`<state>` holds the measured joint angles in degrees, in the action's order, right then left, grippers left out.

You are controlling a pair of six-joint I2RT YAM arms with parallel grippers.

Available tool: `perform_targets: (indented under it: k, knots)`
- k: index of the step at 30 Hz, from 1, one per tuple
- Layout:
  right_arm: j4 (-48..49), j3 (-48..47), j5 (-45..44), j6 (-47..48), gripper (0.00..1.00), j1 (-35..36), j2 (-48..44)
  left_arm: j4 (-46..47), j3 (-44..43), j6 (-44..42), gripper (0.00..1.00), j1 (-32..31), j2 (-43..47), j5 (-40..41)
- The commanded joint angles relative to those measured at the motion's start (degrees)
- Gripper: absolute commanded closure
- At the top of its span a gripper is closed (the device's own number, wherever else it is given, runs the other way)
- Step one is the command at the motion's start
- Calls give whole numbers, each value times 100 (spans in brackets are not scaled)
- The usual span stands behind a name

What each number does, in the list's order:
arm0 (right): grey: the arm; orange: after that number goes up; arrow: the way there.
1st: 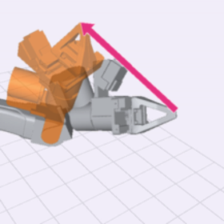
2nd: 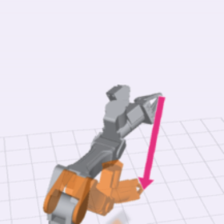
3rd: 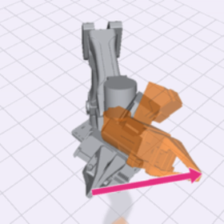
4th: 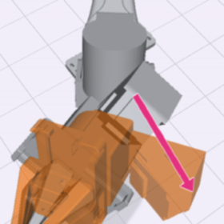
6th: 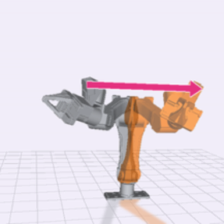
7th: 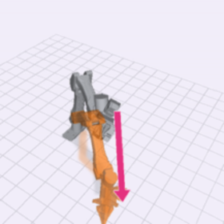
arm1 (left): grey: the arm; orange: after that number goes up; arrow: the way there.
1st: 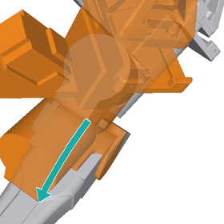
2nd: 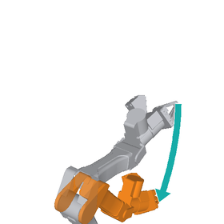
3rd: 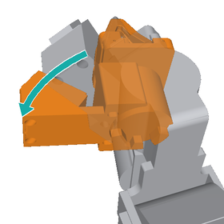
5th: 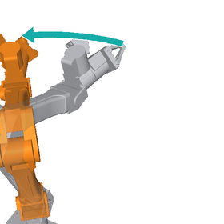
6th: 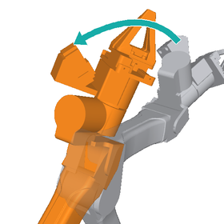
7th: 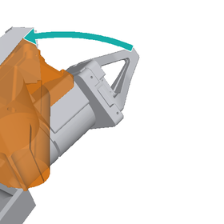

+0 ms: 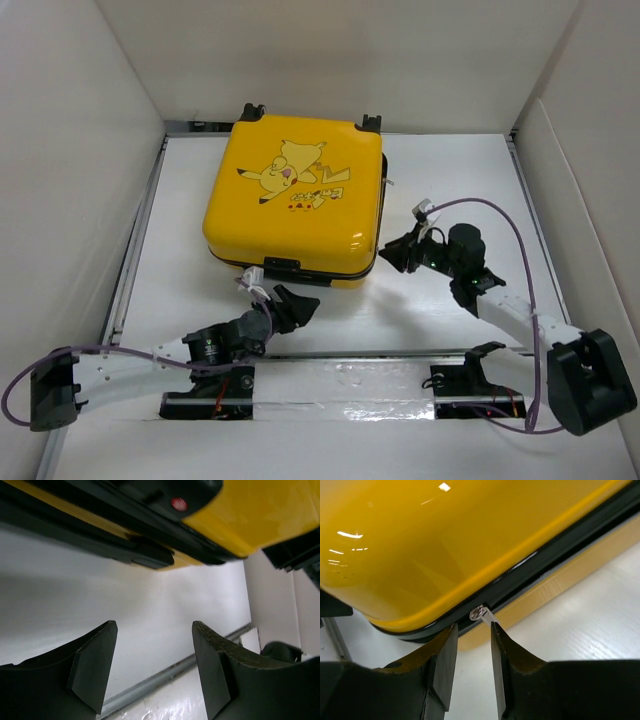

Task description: Pack the luggage

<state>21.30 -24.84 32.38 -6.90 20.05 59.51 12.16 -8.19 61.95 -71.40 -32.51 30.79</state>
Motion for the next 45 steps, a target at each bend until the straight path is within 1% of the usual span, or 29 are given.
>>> perform_targets:
  k: [1, 2, 3, 5, 6, 7, 8, 9, 10, 11, 13, 16, 17, 18, 19, 20, 21, 24, 26, 28, 30, 32, 33, 35, 36, 39, 42, 45]
  knots:
    - [1137, -100, 83, 425, 60, 69, 429, 180, -16, 458, 41, 204, -9, 595]
    - [1331, -126, 258, 443, 58, 69, 735, 225, -43, 449, 40, 440, -105, 473]
    - [1446, -239, 634, 452, 56, 8, 868, 321, -51, 258, 40, 573, -158, 377]
    - [1386, -381, 813, 802, 55, -63, 1080, 629, -34, 151, 40, 854, -325, 26]
    - [1455, -416, 901, 813, 54, -124, 1281, 708, -25, 107, 40, 1186, -369, -115]
    - [1639, -460, 1180, 821, 53, -177, 1387, 926, 27, -15, 40, 1372, -431, -273]
    - [1780, -478, 1305, 769, 53, -256, 1501, 1015, 54, -51, 41, 1574, -553, -614]
    - [1903, -487, 1462, 716, 52, -256, 1694, 1129, 80, -104, 41, 1994, -615, -809]
    - [1983, -504, 1516, 707, 51, -326, 1757, 1444, 159, -270, 42, 2189, -694, -1046]
    - [2044, -522, 1569, 698, 50, -327, 1818, 1542, 185, -306, 43, 2357, -852, -1379]
    - [2019, -627, 1866, 698, 49, -327, 2081, 1805, 212, -385, 44, 2664, -984, -1566]
    - [2193, -672, 2088, 462, 53, -327, 2337, 1921, 107, -535, 48, 2727, -1178, -1646]
    - [2342, -602, 2071, 383, 54, -327, 2329, 1947, 89, -561, 53, 2727, -1274, -1646]
    - [2465, -436, 2044, 304, 56, -327, 2303, 1974, 89, -553, 55, 2727, -1327, -1698]
    - [2606, -364, 2070, 181, 56, -327, 2259, 2035, 106, -544, 56, 2727, -1371, -1716]
    - [2720, -294, 2070, 93, 56, -396, 2180, 2070, 124, -535, 62, 2727, -1459, -1760]
    - [2800, -163, 2062, 5, 54, -397, 2136, 2097, 150, -518, 64, 2727, -1486, -1760]
    - [3134, 84, 1974, -285, 42, -582, 1925, 2141, 186, -518, 62, 2727, -1512, -1751]
    - [3187, 181, 1912, -409, 42, -722, 1889, 2167, 186, -535, 59, 2727, -1521, -1725]
    - [3240, 173, 1964, -479, 42, -722, 1986, 2246, 177, -527, 55, 2675, -1574, -1725]
    - [3406, 173, 2044, -576, 41, -722, 2152, 2308, 151, -526, 53, 2675, -1705, -1743]
    - [3574, 94, 2202, -716, 40, -722, 2284, 2448, 151, -509, 54, 2675, -1837, -1725]
    - [3609, 76, 2263, -751, 41, -722, 2337, 2475, 142, -500, 58, 2596, -1872, -1664]
    - [3750, 41, 2308, -831, 43, -722, 2443, 2501, 89, -491, 59, 2403, -1925, -1445]
    - [3724, 15, 2351, -831, 48, -722, 2478, 2501, 72, -491, 60, 2402, -1943, -1426]
    - [3987, -12, 2483, -1006, 59, -722, 2636, 2545, 19, -474, 64, 2350, -1996, -1409]
    - [4277, 67, 2571, -1200, 67, -722, 2637, 2563, 19, -474, 69, 2350, -1943, -1409]
    - [4304, 164, 2554, -1235, 85, -722, 2584, 2554, 36, -465, 72, 2350, -1899, -1382]
